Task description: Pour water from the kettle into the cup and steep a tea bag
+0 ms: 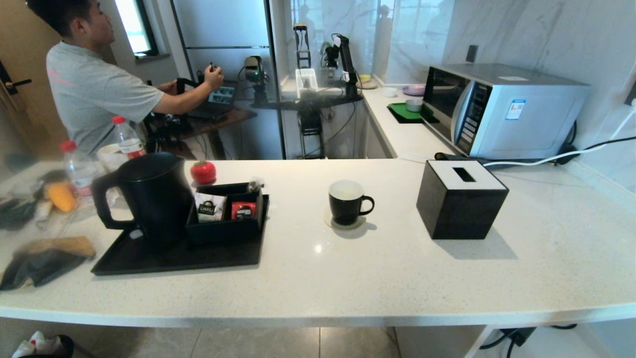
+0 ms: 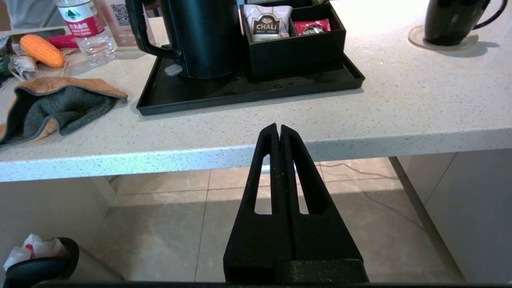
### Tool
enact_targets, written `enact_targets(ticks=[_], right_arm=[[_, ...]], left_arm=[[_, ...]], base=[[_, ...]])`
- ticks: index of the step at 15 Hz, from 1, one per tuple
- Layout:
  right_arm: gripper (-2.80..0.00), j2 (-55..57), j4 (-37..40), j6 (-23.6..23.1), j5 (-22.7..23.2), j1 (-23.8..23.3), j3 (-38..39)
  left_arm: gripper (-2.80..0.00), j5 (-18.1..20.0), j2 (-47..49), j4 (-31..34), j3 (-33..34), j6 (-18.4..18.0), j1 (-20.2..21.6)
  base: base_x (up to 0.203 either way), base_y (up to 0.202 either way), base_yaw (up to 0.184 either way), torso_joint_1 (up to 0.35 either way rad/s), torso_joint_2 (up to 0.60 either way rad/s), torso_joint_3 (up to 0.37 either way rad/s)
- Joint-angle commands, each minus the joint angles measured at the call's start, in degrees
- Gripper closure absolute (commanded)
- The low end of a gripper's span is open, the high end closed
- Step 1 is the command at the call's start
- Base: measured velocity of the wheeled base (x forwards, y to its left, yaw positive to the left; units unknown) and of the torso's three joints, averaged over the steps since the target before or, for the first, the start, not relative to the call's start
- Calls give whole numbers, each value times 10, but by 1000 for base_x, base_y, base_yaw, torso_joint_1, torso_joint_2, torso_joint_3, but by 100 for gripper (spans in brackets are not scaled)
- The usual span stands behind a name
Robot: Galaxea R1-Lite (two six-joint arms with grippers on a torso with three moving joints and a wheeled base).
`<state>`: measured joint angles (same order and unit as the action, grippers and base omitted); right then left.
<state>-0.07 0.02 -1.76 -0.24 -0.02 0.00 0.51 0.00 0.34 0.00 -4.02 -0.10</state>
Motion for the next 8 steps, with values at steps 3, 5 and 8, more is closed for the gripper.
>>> enact_targets(ticks=[3,5,8], right_arm=[[0,1,0,2,0,0,0],[0,1,0,2,0,0,0],[0,1,0,2,0,-1,0]], left_arm=[[0,0,0,0,0,0,0],[0,0,0,0,0,0,0],[0,0,0,0,0,-1,0]], base=[[0,0,0,0,0,0],[0,0,0,0,0,0],[0,0,0,0,0,0]])
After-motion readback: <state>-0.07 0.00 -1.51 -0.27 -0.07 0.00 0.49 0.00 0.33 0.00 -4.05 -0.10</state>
